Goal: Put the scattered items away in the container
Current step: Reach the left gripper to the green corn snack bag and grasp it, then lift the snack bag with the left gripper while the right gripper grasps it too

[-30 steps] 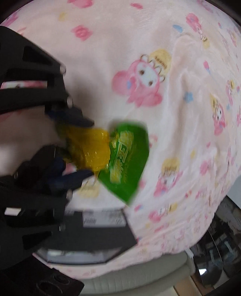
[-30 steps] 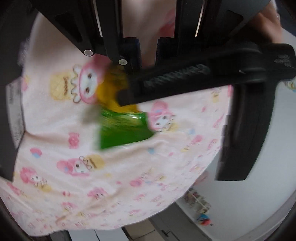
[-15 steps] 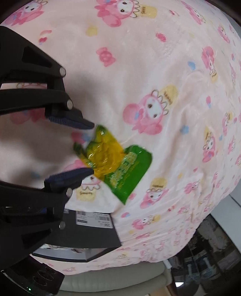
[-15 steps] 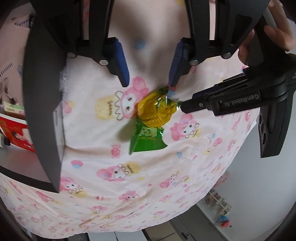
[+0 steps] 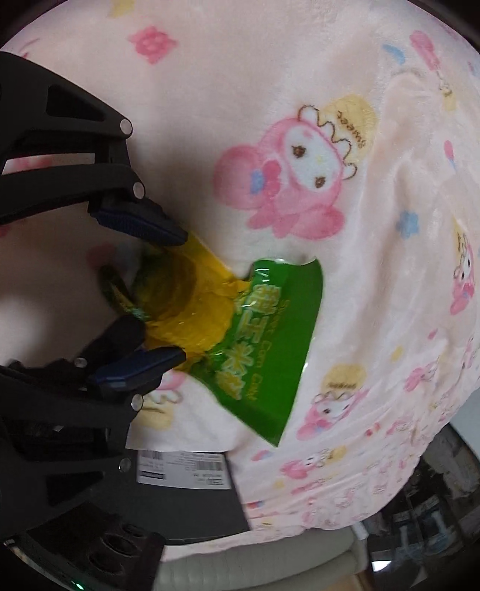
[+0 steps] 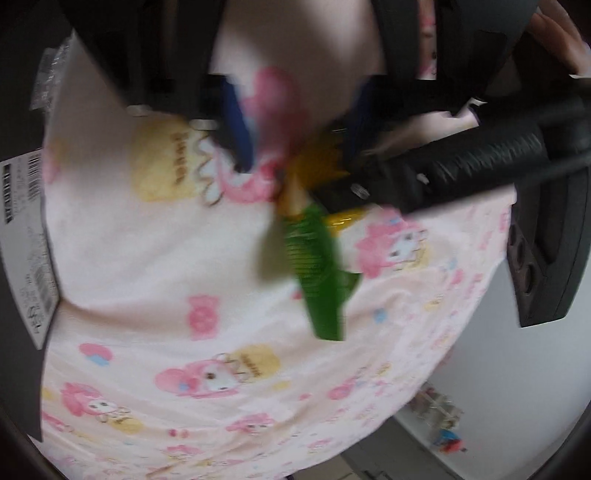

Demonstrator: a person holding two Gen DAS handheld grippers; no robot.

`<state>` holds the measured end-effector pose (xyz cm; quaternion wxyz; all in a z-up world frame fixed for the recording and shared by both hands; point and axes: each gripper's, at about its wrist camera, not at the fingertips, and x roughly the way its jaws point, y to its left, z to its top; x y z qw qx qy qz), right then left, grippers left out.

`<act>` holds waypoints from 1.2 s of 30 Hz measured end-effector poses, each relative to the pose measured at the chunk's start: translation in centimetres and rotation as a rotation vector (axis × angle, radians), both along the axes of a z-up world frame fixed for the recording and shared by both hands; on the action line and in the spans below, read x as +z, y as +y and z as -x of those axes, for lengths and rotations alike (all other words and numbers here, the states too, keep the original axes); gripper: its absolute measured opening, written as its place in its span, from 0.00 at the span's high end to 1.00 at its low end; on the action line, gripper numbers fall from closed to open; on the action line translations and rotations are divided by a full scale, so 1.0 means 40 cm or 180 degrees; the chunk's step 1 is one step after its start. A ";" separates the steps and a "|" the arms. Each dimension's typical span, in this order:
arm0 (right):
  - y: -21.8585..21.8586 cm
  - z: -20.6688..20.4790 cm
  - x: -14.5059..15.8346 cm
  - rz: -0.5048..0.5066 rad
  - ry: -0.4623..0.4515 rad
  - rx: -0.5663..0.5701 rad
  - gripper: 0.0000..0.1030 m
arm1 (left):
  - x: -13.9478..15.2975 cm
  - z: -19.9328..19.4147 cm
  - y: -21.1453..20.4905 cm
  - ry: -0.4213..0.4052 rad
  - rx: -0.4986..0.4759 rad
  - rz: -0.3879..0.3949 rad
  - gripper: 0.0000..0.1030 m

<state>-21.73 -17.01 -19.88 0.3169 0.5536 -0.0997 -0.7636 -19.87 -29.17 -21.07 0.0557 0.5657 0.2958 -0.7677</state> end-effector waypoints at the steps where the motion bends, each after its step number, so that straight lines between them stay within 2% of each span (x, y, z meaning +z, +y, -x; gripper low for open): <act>1: 0.002 -0.009 0.009 -0.0021 0.0024 0.0027 0.80 | 0.015 -0.011 0.011 0.0039 -0.0024 0.0022 0.66; 2: 0.002 -0.020 0.016 -0.0068 0.0074 0.0063 0.84 | 0.023 -0.023 0.019 0.0105 -0.0067 -0.0245 0.76; 3: 0.001 -0.028 0.019 -0.0088 0.0083 0.0099 0.87 | 0.031 -0.034 0.026 0.0116 -0.0051 -0.0349 0.75; 4: 0.009 -0.038 0.031 -0.0131 0.0140 0.0072 0.89 | 0.047 -0.042 0.039 0.0140 -0.0083 -0.0281 0.77; 5: 0.018 -0.045 0.041 -0.0009 0.0093 0.0090 0.93 | 0.063 -0.045 0.057 0.0164 -0.0176 -0.0183 0.77; 6: 0.024 -0.053 0.048 0.0089 0.0048 0.0085 0.93 | 0.073 -0.047 0.066 0.0159 -0.0208 -0.0128 0.77; 9: 0.034 -0.073 0.076 -0.0027 0.0128 -0.0013 0.93 | 0.104 -0.050 0.049 0.0177 -0.0094 -0.0071 0.77; 11: 0.041 -0.070 0.078 -0.0042 0.0078 -0.0061 0.93 | 0.122 -0.059 0.028 0.0229 0.0063 0.0110 0.73; 13: 0.047 -0.067 0.078 -0.0014 0.0022 -0.0088 0.92 | 0.110 -0.059 0.004 0.0189 0.0151 0.0265 0.52; 14: 0.048 -0.065 0.076 -0.0050 0.0025 -0.0096 0.89 | 0.099 -0.056 -0.015 0.0155 0.0166 0.0239 0.49; 16: 0.044 -0.058 0.065 -0.0137 0.0036 -0.0109 0.80 | 0.062 -0.038 -0.037 0.0085 0.0210 0.0071 0.43; 18: 0.040 -0.039 0.045 -0.0168 -0.0002 -0.0156 0.64 | 0.030 -0.019 -0.059 0.0040 0.0272 -0.0097 0.40; 20: 0.034 -0.020 0.023 -0.0119 -0.0063 -0.0186 0.61 | 0.003 -0.003 -0.074 0.0090 0.0345 -0.0392 0.39; 21: 0.032 -0.012 0.015 -0.0066 -0.0077 -0.0192 0.57 | -0.006 0.002 -0.082 0.0144 0.0427 -0.0570 0.35; 22: 0.032 -0.004 0.009 -0.0028 -0.0085 -0.0195 0.55 | -0.016 0.005 -0.093 0.0193 0.0556 -0.0705 0.25; 23: 0.028 0.003 0.003 0.0012 -0.0092 -0.0182 0.52 | -0.032 0.009 -0.102 0.0213 0.0694 -0.0832 0.23; 25: 0.015 0.019 -0.011 0.0075 -0.0104 -0.0133 0.52 | -0.085 0.021 -0.107 0.0144 0.0812 -0.1225 0.24; 26: 0.008 0.027 -0.021 0.0101 -0.0117 -0.0106 0.52 | -0.096 0.025 -0.101 0.0110 0.0793 -0.1294 0.27; 28: 0.005 0.031 -0.024 0.0109 -0.0126 -0.0117 0.61 | -0.082 0.031 -0.081 0.0067 0.0620 -0.1101 0.41; 30: 0.015 0.022 -0.001 0.0087 -0.0010 -0.0131 0.66 | -0.047 0.027 -0.066 0.0185 0.0474 -0.1031 0.43; 33: 0.048 -0.008 0.042 0.0120 0.0049 -0.0190 0.66 | 0.006 -0.006 -0.041 0.0330 0.0338 -0.1197 0.46; 34: 0.061 -0.023 0.064 0.0140 0.0063 -0.0205 0.66 | 0.034 -0.022 -0.026 0.0388 0.0255 -0.1157 0.46; 36: 0.089 -0.062 0.111 0.0198 0.0090 -0.0190 0.66 | 0.105 -0.059 0.013 0.0555 0.0072 -0.0912 0.46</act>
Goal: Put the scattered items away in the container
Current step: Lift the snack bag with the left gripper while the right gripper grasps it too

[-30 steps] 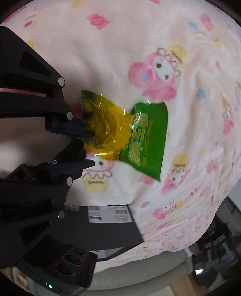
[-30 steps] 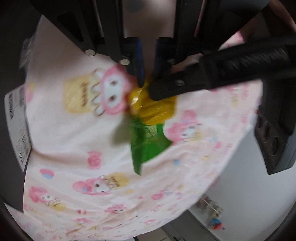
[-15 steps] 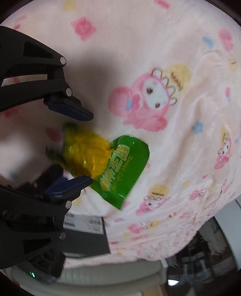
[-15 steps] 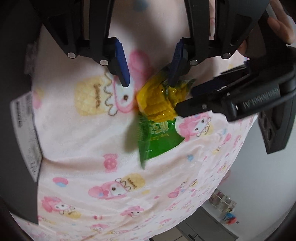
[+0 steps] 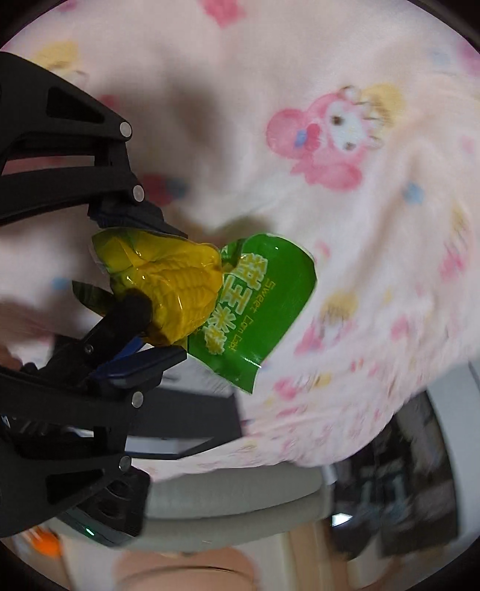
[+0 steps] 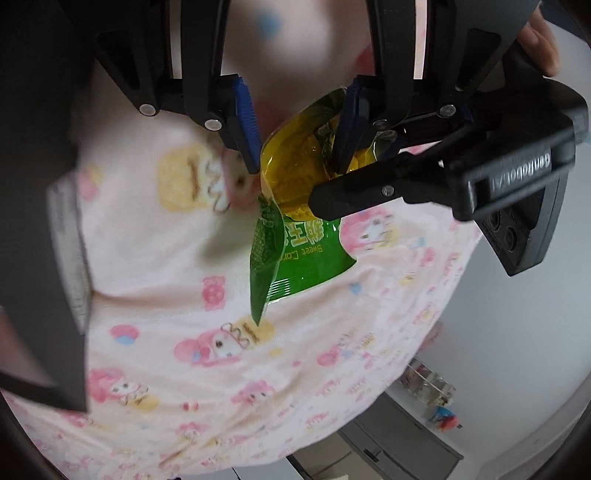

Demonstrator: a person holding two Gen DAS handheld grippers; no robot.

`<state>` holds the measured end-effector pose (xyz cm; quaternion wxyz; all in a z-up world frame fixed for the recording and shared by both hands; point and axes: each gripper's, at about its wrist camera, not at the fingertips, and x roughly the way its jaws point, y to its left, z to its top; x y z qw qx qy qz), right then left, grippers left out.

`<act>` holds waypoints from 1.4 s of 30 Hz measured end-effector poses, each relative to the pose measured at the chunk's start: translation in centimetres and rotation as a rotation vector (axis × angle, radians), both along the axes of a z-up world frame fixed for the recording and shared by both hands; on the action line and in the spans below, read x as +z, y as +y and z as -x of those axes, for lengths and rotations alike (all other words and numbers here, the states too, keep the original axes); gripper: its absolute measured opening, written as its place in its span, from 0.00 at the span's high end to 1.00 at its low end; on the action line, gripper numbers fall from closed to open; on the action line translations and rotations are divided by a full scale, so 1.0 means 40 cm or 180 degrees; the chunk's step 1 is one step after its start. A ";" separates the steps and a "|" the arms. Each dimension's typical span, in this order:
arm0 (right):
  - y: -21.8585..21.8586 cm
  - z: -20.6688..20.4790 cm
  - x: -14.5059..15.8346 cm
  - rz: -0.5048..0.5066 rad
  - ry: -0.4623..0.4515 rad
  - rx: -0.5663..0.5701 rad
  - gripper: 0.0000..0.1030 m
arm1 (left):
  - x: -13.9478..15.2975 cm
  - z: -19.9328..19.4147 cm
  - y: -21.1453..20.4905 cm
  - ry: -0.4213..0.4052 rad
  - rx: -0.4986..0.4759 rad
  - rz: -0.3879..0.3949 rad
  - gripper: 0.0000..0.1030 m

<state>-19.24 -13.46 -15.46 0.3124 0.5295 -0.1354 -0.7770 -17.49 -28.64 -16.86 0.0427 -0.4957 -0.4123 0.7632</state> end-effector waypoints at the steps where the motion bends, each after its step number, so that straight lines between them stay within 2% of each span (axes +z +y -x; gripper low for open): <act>1: 0.015 -0.022 0.022 0.0020 0.0034 0.0022 0.66 | 0.036 -0.028 0.024 0.0114 -0.0064 0.0109 0.46; 3: 0.056 -0.078 0.076 0.0067 0.0152 0.0064 0.66 | 0.090 -0.090 0.059 0.0347 -0.0189 0.0122 0.48; 6: 0.149 -0.155 0.153 0.0145 0.0296 0.0060 0.66 | 0.139 -0.170 0.134 0.0620 -0.0404 -0.0055 0.48; 10: 0.293 -0.258 0.202 0.0120 0.0398 0.0047 0.66 | 0.177 -0.244 0.266 0.0782 -0.0906 -0.0102 0.49; 14: 0.435 -0.343 0.194 -0.0043 0.0448 -0.0040 0.66 | 0.152 -0.246 0.401 0.0627 -0.1331 -0.0191 0.48; 18: 0.550 -0.355 0.119 -0.0004 0.0181 -0.0263 0.66 | 0.118 -0.229 0.519 0.0410 -0.1612 -0.0031 0.48; 24: 0.585 -0.331 0.030 -0.0248 -0.0021 -0.0393 0.66 | 0.032 -0.202 0.578 0.0036 -0.1687 0.0033 0.47; 26: 0.600 -0.332 0.006 -0.0160 -0.0152 -0.0410 0.66 | 0.026 -0.219 0.568 -0.0002 -0.1637 0.0185 0.49; 28: 0.616 -0.330 -0.004 -0.0222 -0.0137 -0.0491 0.66 | 0.025 -0.223 0.545 -0.0017 -0.1489 0.0309 0.49; 31: 0.647 -0.323 0.006 -0.0137 -0.0089 -0.0570 0.66 | 0.004 -0.228 0.508 -0.0116 -0.1319 0.0176 0.49; 35: 0.682 -0.318 0.011 -0.0143 0.0015 -0.0716 0.66 | 0.008 -0.237 0.481 -0.0149 -0.1140 0.0203 0.49; 40: 0.658 -0.320 -0.040 -0.0048 -0.0220 -0.0503 0.66 | -0.001 -0.247 0.468 -0.0240 -0.1093 0.0294 0.49; 42: 0.650 -0.323 -0.065 0.0027 -0.0375 -0.0444 0.66 | -0.007 -0.248 0.474 -0.0269 -0.1148 0.0227 0.48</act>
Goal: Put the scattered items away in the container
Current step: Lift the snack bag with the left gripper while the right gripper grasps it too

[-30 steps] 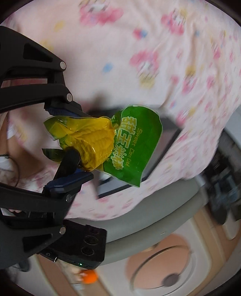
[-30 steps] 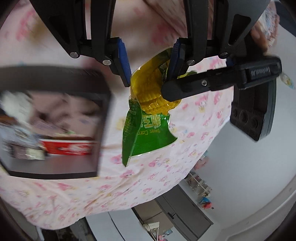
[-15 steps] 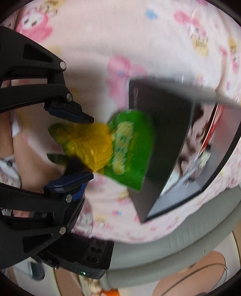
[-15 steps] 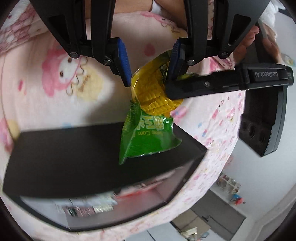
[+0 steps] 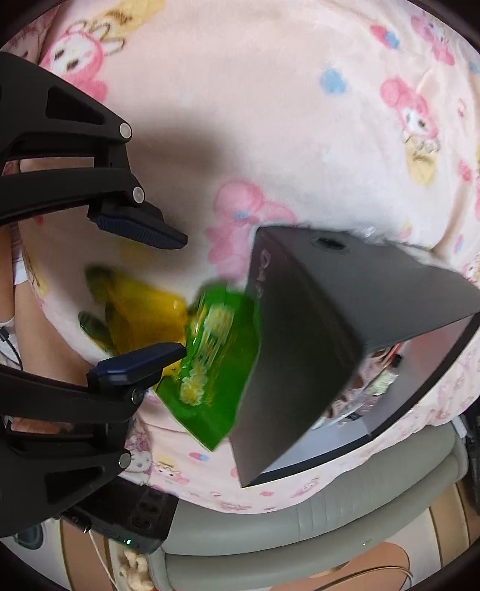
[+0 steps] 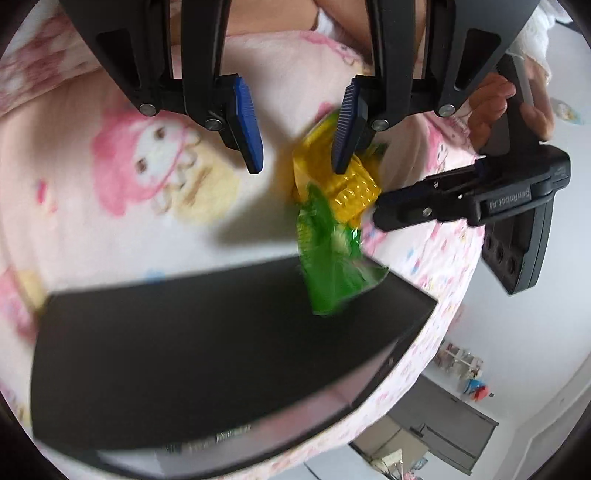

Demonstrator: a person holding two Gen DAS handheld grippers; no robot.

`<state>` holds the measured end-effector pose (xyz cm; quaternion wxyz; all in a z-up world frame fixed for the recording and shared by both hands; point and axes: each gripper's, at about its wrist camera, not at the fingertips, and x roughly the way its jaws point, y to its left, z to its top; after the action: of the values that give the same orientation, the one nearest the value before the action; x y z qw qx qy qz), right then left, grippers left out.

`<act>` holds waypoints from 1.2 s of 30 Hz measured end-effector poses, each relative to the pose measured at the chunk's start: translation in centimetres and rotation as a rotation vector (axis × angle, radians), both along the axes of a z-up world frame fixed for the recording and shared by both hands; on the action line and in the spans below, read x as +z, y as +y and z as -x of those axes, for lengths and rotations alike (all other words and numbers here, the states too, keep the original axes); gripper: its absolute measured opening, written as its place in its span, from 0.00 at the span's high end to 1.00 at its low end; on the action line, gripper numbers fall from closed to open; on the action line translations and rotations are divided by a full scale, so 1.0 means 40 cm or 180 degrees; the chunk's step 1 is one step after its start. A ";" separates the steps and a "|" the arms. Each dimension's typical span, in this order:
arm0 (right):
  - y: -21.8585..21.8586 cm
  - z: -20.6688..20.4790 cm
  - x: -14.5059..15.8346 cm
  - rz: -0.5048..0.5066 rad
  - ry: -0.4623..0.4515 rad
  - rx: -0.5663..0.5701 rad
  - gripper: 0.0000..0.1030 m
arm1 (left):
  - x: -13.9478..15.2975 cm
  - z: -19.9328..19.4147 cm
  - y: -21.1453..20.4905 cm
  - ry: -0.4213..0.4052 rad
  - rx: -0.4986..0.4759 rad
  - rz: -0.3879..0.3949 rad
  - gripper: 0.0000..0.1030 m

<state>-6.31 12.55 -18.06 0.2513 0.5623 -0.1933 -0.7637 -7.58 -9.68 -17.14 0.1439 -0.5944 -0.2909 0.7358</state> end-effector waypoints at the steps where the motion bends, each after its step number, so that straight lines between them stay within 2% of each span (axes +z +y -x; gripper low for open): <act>1: 0.006 0.002 -0.017 0.0031 -0.0116 -0.0062 0.66 | -0.002 -0.002 0.002 -0.0005 -0.0015 -0.0090 0.48; 3: 0.020 0.005 -0.047 0.0107 -0.0257 -0.0189 0.67 | -0.016 -0.006 0.012 -0.0110 -0.0094 -0.0284 0.43; 5: 0.025 0.008 -0.050 0.0165 -0.0278 -0.0202 0.67 | -0.033 -0.014 0.015 -0.0181 -0.0045 -0.0368 0.41; 9: 0.010 0.005 -0.043 0.0132 -0.0162 -0.0162 0.67 | -0.040 -0.024 0.018 -0.0195 0.0002 -0.0344 0.38; 12: 0.012 0.005 -0.056 0.0327 -0.0206 -0.0238 0.66 | -0.045 -0.031 0.034 -0.0206 -0.0046 -0.0240 0.36; 14: 0.014 0.013 -0.056 0.0336 -0.0191 -0.0322 0.67 | -0.034 -0.041 0.055 -0.0108 -0.0146 -0.0073 0.37; 17: 0.014 0.001 -0.036 0.0295 -0.0096 -0.0280 0.67 | -0.016 -0.064 0.054 -0.0015 -0.0147 -0.0087 0.38; 20: 0.026 -0.016 -0.010 0.0508 -0.0022 -0.0191 0.66 | -0.010 -0.082 0.039 0.0002 -0.0071 -0.0110 0.38; 24: 0.016 -0.012 -0.013 0.0180 0.0078 -0.0174 0.65 | -0.005 -0.097 0.015 0.0024 0.0105 -0.0165 0.38; 27: -0.008 -0.015 -0.021 0.0244 0.0041 -0.0068 0.65 | -0.007 -0.049 -0.017 0.0070 0.0245 -0.0239 0.40; 30: -0.019 -0.009 -0.016 0.0161 0.0121 -0.0069 0.65 | 0.021 -0.063 -0.054 0.0235 0.0449 -0.0201 0.40; 33: -0.015 -0.019 -0.014 0.0173 0.0129 -0.0183 0.65 | 0.041 -0.078 -0.097 0.0344 0.0646 -0.0275 0.40; 36: 0.022 -0.008 -0.001 0.0280 0.0093 -0.0268 0.65 | 0.030 -0.075 -0.120 0.0282 0.0664 -0.0376 0.40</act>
<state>-5.99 13.43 -18.11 0.2461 0.5309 -0.2464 -0.7725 -4.59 -14.48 -15.94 0.1141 -0.5183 -0.3874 0.7539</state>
